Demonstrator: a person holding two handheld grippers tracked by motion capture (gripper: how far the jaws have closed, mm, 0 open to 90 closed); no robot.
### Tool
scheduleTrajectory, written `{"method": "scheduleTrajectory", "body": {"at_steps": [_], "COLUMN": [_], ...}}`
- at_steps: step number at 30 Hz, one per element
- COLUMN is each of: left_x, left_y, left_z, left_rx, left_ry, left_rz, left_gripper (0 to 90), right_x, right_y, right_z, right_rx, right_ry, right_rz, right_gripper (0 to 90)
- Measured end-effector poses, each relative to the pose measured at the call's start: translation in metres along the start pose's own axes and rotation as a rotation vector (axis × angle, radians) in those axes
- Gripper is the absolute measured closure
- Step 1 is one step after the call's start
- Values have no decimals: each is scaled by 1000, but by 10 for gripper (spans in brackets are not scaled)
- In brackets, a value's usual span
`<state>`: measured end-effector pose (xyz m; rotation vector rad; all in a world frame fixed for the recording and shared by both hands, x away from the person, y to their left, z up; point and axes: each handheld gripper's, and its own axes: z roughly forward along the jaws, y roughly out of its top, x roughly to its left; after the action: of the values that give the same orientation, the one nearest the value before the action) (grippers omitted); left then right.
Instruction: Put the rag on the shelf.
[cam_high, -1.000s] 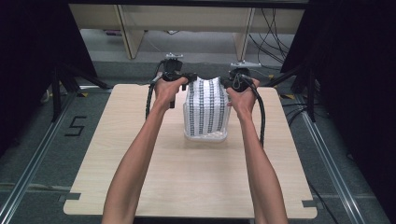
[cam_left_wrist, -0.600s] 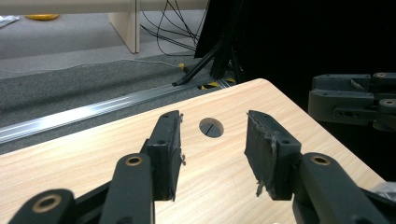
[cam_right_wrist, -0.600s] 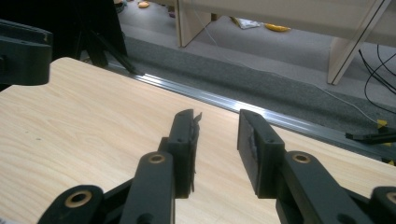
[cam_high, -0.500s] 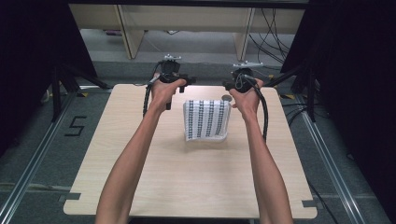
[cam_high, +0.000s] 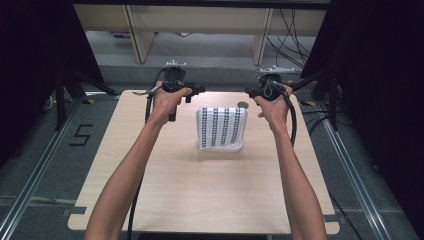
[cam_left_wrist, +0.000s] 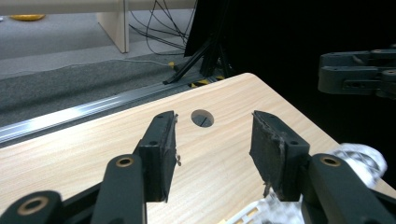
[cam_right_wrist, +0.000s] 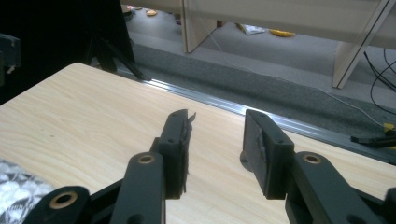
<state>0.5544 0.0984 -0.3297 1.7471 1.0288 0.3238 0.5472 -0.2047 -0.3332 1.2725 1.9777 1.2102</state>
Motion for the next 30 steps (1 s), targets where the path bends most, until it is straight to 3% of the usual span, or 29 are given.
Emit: {"method": "scheduleTrajectory", "body": {"at_steps": [5,8,12,16,30], "left_x": [3,4,3,0,-18], "left_y": [-3,-5,-10,-17,-43], "left_z": [-10,-15,-19,-27,-59], "left_rx": [4,1,15,11,20], "left_ry": [7,-6,-5,-16,-73], "left_rz": [5,4,21,29,77], "left_gripper": [481,471,450,415,360], "right_x": [-4,-4,-5,-1,12], "right_y": [-5,-7,-10,-15,-23], "right_z": [-5,-9,-14,-24,-51], "right_rx": [1,3,-6,-15,-46], "right_ry": [4,14,24,60,107], "right_rz": [-3,21,-4,5,-29], "right_gripper": [593,579,543,503,466]}}
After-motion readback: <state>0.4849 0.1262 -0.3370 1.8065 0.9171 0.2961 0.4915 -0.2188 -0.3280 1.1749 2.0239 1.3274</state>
